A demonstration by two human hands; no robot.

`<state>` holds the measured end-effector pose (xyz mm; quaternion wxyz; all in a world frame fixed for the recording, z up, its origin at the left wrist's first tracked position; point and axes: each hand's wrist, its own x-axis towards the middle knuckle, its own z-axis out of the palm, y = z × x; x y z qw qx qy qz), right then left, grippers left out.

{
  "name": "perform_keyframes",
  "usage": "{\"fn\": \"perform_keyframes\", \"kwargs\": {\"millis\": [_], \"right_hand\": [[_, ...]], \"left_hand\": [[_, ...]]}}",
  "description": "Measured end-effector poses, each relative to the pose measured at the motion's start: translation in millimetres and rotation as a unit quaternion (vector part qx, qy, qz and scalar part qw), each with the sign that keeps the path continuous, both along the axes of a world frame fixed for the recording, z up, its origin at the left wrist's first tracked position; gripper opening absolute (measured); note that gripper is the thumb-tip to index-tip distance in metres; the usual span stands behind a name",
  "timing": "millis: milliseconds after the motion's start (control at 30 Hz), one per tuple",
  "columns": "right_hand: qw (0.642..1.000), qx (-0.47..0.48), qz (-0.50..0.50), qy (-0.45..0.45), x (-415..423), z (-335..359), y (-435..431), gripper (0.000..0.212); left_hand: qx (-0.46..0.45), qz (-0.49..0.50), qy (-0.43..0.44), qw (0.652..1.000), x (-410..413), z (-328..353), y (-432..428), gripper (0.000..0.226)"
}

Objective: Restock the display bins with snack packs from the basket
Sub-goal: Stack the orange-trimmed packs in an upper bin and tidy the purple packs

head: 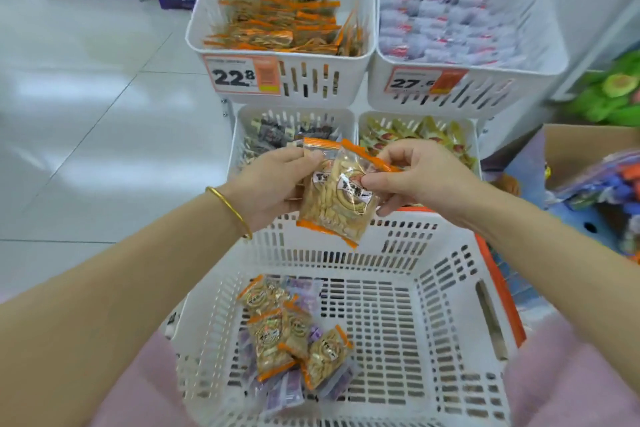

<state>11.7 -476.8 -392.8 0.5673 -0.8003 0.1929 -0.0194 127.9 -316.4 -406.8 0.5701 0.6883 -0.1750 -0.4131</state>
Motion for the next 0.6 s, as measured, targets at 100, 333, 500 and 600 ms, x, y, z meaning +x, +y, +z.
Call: {"fn": "perform_keyframes", "kwargs": {"millis": [100,333,500,600], "right_hand": [[0.999,-0.003,-0.034,-0.023,3,2,-2,0.022],[0.995,-0.033,-0.076,-0.051,8,4,-10,0.032],[0.995,0.039,-0.077,-0.052,7,-3,-17,0.027],[0.995,0.070,-0.063,-0.036,6,-6,-20,0.025]], "left_hand": [[-0.002,-0.018,0.042,0.999,-5,0,-13,0.044],[-0.061,-0.113,0.002,0.992,-11,8,-24,0.026],[-0.063,-0.120,-0.043,0.990,-5,3,-24,0.046],[-0.049,-0.134,-0.072,0.987,-1,4,-20,0.044]]}}
